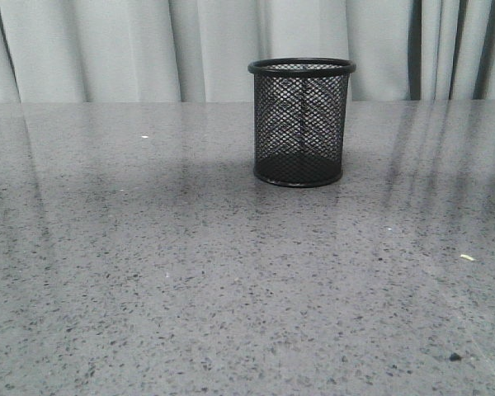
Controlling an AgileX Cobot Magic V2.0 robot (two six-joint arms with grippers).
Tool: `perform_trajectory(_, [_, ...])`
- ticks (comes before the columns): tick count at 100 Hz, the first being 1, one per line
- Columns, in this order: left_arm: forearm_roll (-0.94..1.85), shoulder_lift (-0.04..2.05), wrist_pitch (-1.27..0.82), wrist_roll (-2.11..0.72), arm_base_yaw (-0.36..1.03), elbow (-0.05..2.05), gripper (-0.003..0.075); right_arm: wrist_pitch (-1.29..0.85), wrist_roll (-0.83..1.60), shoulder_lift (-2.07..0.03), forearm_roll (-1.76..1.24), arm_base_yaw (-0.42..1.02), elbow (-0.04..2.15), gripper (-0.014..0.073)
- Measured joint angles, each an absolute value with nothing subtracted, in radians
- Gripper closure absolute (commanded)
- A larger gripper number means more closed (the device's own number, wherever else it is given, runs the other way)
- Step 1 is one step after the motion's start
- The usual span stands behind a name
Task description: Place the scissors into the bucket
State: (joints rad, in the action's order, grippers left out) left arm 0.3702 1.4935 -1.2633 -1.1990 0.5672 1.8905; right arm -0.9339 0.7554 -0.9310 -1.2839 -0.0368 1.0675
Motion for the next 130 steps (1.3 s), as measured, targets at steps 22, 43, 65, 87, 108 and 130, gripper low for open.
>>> perform_trajectory(22, [0.345,1.493,-1.219,-1.199,0.675,1.891,0.0739,-1.002,0.755,-0.969,-1.299,-0.037,1.139,0.0148])
perform_trajectory(43, [0.336,1.493,-1.168,-1.199,0.732,1.891,0.0739,-1.042,0.755,-0.974,-1.312,-0.037,1.145,0.0148])
perform_trajectory(65, [0.335,1.493,-1.126,-1.199,0.777,1.891,0.0739,-1.068,0.758,-0.979,-1.315,-0.037,1.148,0.0148])
perform_trajectory(87, [0.334,1.493,-1.108,-1.199,0.807,1.891,0.0739,-1.077,0.758,-0.993,-1.318,-0.037,1.148,0.0320])
perform_trajectory(108, [0.331,1.493,-1.103,-1.199,0.807,1.891,0.0622,-1.088,0.758,-0.994,-1.321,-0.037,1.148,0.0655])
perform_trajectory(130, [0.362,1.493,-1.097,-1.202,0.807,1.891,0.0215,-1.088,0.768,-0.995,-1.322,-0.037,1.148,0.0666])
